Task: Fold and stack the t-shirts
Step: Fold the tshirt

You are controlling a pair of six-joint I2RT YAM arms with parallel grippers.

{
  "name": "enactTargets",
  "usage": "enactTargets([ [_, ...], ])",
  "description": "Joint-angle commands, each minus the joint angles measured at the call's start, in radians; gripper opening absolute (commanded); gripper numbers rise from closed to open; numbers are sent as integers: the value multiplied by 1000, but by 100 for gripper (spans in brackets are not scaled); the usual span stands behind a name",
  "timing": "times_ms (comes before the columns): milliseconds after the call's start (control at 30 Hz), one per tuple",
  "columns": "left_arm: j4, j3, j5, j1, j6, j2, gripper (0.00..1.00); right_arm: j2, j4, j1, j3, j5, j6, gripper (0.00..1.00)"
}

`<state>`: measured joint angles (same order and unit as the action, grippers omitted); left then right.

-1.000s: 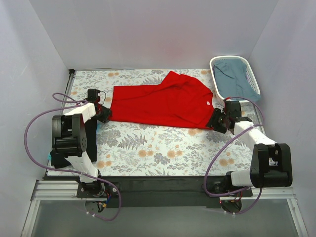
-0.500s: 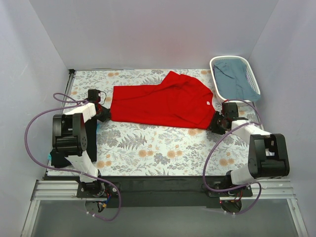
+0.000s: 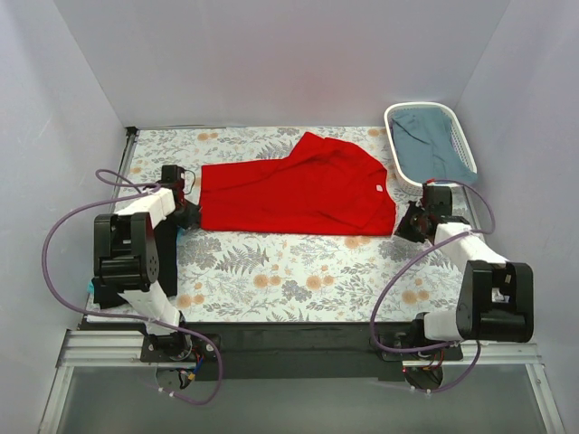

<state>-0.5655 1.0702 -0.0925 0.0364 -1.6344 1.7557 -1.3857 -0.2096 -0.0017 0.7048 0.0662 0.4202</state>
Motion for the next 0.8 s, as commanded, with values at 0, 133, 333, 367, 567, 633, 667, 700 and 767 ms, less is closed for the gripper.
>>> enactTargets([
  [0, -82, -2, -56, 3, 15, -110, 0, 97, -66, -44, -5, 23, -32, 1],
  [133, -85, -45, -44, 3, 18, -173, 0, 174, -105, -61, -43, 43, -34, 1],
  [333, -50, -87, -26, 3, 21, -182, 0, 134, -15, -61, -77, 148, -21, 44],
  [367, -47, -88, -26, 5, 22, -182, 0, 119, 24, -60, -71, 173, -21, 48],
  [567, -36, -84, -16, 3, 27, -168, 0, 17, 96, -49, -27, 175, -8, 54],
  [633, -31, -84, -16, 3, 30, -168, 0, -15, 108, -41, -19, 173, -1, 54],
  [667, -31, -81, -18, 5, 31, -167, 0, -28, 111, -38, -10, 173, 2, 54],
  [700, -31, -82, -18, 5, 31, -165, 0, -47, 119, -34, -5, 175, 5, 54],
  [767, -30, -79, -15, 5, 31, -162, 0, -58, 130, -29, -4, 167, 11, 54],
])
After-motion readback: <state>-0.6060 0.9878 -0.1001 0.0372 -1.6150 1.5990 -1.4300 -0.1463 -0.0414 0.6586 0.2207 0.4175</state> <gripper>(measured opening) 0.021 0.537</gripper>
